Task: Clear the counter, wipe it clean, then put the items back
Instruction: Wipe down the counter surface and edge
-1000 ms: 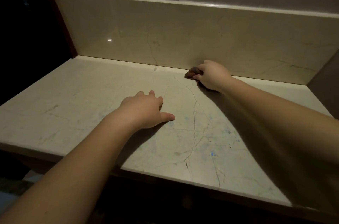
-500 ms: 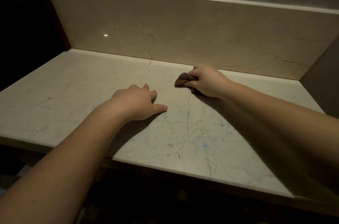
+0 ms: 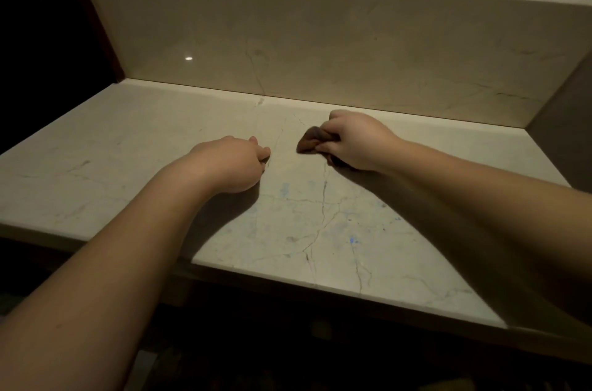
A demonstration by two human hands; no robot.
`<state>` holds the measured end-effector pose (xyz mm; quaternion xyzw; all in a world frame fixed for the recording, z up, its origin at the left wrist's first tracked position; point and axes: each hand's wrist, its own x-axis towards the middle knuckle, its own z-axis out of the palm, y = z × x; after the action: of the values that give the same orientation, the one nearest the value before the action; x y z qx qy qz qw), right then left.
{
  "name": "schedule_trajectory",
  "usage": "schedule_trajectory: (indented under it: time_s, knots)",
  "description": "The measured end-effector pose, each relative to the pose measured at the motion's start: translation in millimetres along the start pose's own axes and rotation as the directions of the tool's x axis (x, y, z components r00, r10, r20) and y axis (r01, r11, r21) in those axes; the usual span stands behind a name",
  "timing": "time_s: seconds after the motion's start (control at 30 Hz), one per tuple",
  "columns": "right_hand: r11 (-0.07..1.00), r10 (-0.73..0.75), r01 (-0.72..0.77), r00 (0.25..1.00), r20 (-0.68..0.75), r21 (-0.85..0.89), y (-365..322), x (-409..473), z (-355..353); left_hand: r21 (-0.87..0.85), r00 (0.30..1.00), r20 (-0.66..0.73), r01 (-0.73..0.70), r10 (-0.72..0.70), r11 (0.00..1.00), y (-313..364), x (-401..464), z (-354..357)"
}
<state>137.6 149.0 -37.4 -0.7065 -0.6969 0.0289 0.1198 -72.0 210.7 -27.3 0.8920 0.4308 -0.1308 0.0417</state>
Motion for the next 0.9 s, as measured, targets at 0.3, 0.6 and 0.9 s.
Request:
schedule_trajectory:
  time_s: [0.3,0.6,0.9]
  knots:
    - [0.994,-0.05,0.058,0.996,0.077,-0.098,-16,-55,-11,0.041,0.999,-0.019,-0.025,0.026,0.999,-2,0,-1]
    - [0.994,0.105,-0.104,0.994,0.02,-0.034,-34,-86,-9,0.078,0.995,-0.059,-0.072,0.077,0.994,-4,0,2]
    - [0.921,0.361,-0.36,0.932,-0.023,-0.147,-6,-83,-22,0.079,0.989,-0.077,-0.122,0.129,0.989,-10,2,0]
